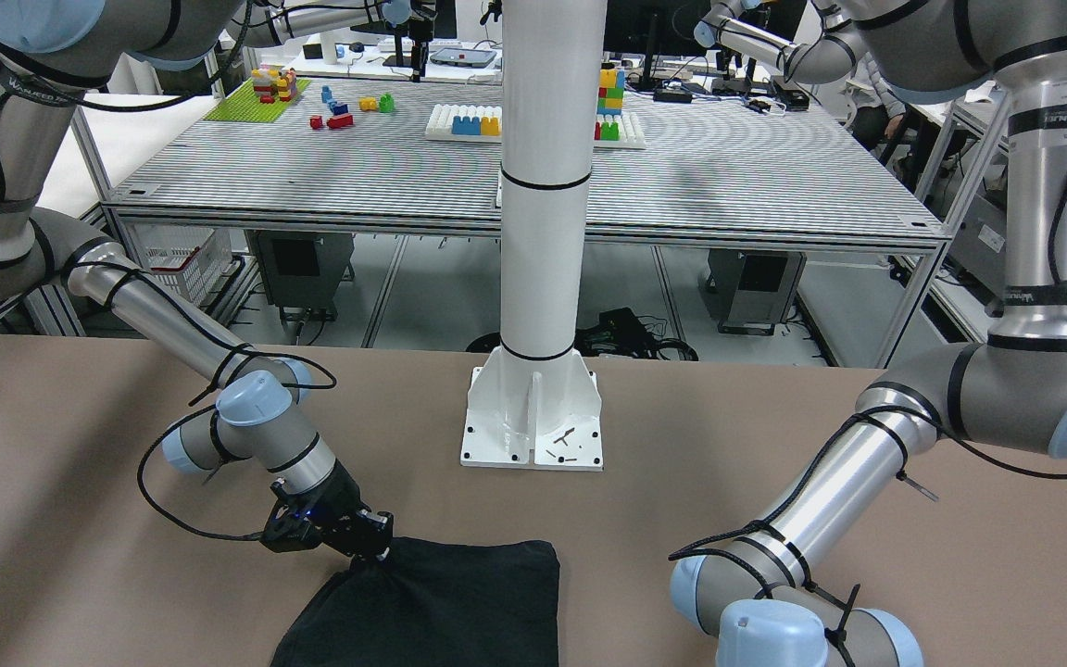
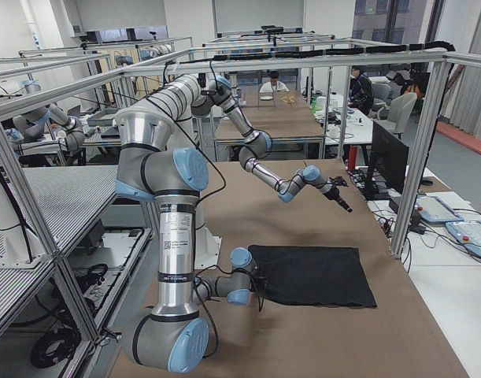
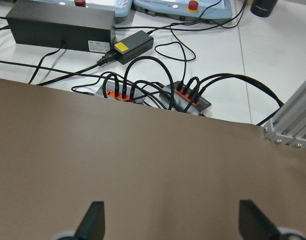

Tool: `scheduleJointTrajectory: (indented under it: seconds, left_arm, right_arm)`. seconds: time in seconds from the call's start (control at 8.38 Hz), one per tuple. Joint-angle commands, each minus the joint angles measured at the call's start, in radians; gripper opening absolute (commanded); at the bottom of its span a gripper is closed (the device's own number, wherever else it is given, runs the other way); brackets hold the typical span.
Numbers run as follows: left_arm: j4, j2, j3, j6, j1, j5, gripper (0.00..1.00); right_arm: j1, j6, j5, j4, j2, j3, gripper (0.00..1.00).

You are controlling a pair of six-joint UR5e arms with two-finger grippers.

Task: Fold clothes
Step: 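Grasp the other near corner with the left gripper while the right gripper holds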

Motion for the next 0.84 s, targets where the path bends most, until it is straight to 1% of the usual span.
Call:
scheduleJointTrajectory:
  seconds: [0.0,0.12,0.24,0.36,0.48,0.6,0.72]
  left_arm:
    - [-0.004,-0.004,-0.015,-0.004,-0.006,-0.092,0.95]
    - [-0.009,0.006,-0.068,-0.063,-0.01,-0.269,0.94]
    - [-0.01,0.04,-0.16,-0.178,-0.01,-0.392,0.94]
    - [-0.009,0.084,-0.262,-0.278,-0.001,-0.436,0.95]
    - [0.003,0.147,-0.377,-0.344,0.044,-0.436,0.95]
    - [0.02,0.216,-0.475,-0.367,0.097,-0.421,0.95]
    - [0.014,0.282,-0.557,-0.407,0.143,-0.413,0.95]
  right_arm:
    - [0.004,-0.003,0.004,0.001,0.004,0.016,0.0]
    - [0.005,-0.003,0.002,0.001,0.004,0.017,0.0]
    - [0.007,-0.003,-0.001,0.001,0.005,0.017,0.0]
    - [0.007,-0.003,-0.006,0.001,0.004,0.033,0.0]
    - [0.022,-0.004,0.001,0.001,0.004,0.036,0.0]
    - [0.03,-0.004,0.002,0.003,0.001,0.037,0.0]
    - [0.03,-0.004,-0.007,0.003,0.002,0.052,0.0]
